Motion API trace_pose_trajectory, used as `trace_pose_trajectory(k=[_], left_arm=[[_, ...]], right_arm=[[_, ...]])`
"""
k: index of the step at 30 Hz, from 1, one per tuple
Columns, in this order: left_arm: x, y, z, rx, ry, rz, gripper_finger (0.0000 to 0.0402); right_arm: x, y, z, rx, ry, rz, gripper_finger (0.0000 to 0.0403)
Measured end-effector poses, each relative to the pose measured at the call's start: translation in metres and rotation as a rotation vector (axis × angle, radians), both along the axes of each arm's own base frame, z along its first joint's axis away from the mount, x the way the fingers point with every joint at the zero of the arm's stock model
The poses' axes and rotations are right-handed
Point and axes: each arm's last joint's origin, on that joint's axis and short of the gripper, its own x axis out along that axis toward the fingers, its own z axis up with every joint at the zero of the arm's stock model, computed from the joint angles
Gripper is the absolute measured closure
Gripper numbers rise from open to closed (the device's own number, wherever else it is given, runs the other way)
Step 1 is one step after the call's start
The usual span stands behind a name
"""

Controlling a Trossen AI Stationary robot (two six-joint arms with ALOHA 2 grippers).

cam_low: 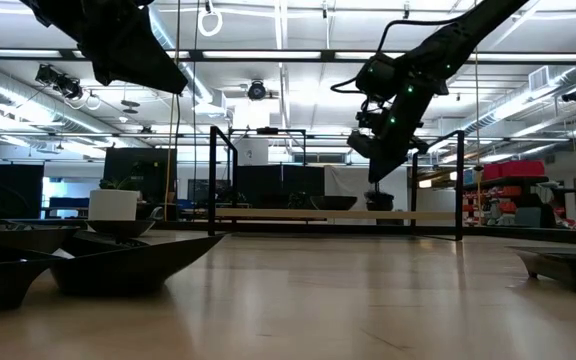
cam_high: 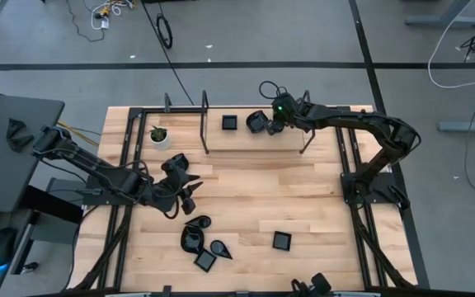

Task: Pick & Place Mini shaped plates
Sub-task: Stack the black teardrop shaped bowl on top of the other black teardrop shape bowl on the shelf

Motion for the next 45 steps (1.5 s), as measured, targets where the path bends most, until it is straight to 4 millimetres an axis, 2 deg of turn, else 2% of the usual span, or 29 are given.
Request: trace_pose_trajectory(k=[7, 12, 16, 21, 28, 35, 45], left_arm=[[0.0, 0.0, 0.0, 0.0, 0.0, 0.0, 0.0296], [0.0, 0.0, 0.0, 0.0, 0.0, 0.0, 0.0296], [0.0, 0.0, 0.0, -0.001, 0.0, 0.0, 0.0296], [0.0, 0.0, 0.0, -0.001, -0.001, 0.0, 0.0296], [0.0, 0.0, 0.0, -0.005, -0.002, 0.002, 0.0296], [0.0, 0.0, 0.0, -0.006, -0.003, 0.002, 0.0296], [0.0, 0.0, 0.0, -0.005, -0.002, 0.002, 0.0296]], right_arm=[[-0.001, 0.0, 0.0, 0.004, 0.007, -0.001, 0.0316], [0.0, 0.003, 0.003, 0.0, 0.0, 0.008, 0.0308], [0.005, 0.011, 0.003, 0.034, -0.016, 0.078, 0.0319], [0.011, 0.019, 0.001, 0.197, -0.113, 0.233, 0.0348], [0.008, 0.017, -0.006, 0.261, -0.094, 0.217, 0.0397], [0.007, 0.01, -0.018, 0.243, -0.026, 0.167, 0.0396], [0.006, 0.009, -0.018, 0.211, -0.01, 0.144, 0.0398]])
